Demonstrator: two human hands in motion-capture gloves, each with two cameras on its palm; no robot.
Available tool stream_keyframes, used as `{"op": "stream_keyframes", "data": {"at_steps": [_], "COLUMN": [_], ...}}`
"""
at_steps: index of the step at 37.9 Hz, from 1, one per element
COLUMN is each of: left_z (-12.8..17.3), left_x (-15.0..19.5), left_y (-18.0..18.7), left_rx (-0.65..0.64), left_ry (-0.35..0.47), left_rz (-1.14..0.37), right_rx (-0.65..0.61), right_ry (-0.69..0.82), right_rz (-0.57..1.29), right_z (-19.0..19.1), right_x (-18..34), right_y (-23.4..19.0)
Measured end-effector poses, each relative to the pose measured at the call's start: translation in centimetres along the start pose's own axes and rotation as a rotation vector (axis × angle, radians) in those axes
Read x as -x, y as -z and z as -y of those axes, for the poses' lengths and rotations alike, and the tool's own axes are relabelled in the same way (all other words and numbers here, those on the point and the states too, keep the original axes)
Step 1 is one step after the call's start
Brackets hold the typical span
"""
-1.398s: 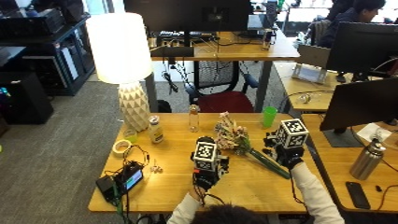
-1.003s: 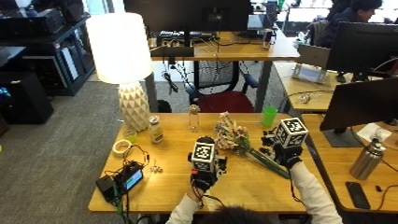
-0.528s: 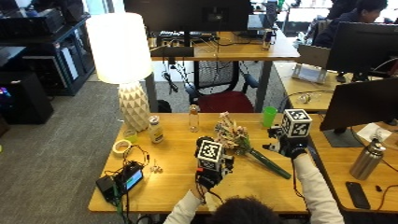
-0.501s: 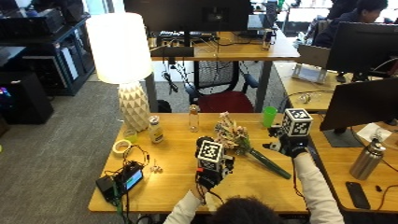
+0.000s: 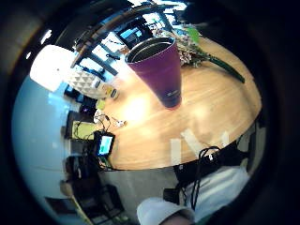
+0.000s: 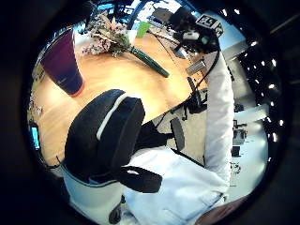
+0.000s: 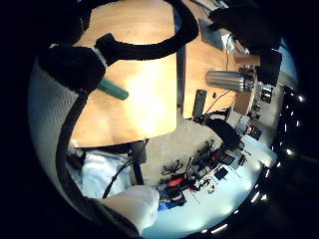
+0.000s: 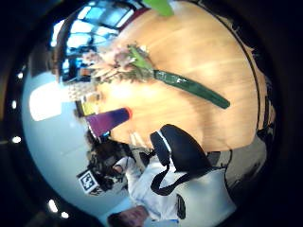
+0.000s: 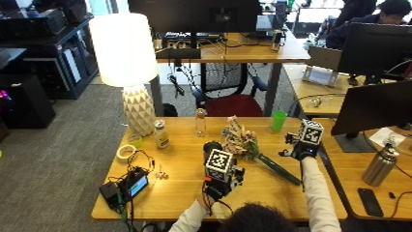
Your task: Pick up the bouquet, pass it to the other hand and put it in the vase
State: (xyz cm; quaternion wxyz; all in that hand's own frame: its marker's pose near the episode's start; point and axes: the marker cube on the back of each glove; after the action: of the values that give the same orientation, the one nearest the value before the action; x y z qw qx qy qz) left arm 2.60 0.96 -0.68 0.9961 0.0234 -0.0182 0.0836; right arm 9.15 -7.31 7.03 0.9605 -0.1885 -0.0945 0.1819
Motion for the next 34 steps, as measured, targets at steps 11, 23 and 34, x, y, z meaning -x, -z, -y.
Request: {"op": "stream_keyframes", "data": {"at_steps": [11,23,34], "left_z": [0.0,0.0,0.2], "left_x": [-0.1,-0.4,-0.2], "left_y": [-0.5,-0.6,-0.8], "left_rx": [0.04,0.06,0.058], "left_ry": [0.006,-0.005,0.01], "left_rz": [-0.014,-0.023,-0.028], "right_rx": [0.214,0.203,0.137], "right_ry": [-0.105,-0.106,-0.128], "right_rz": [-0.003,-0.129,-0.156], "right_z": [-3.3,-1.7,-1.6], "right_x": [0.1,-0.1,0.1], "right_y": [-7.2,-11.8,-12.6]}}
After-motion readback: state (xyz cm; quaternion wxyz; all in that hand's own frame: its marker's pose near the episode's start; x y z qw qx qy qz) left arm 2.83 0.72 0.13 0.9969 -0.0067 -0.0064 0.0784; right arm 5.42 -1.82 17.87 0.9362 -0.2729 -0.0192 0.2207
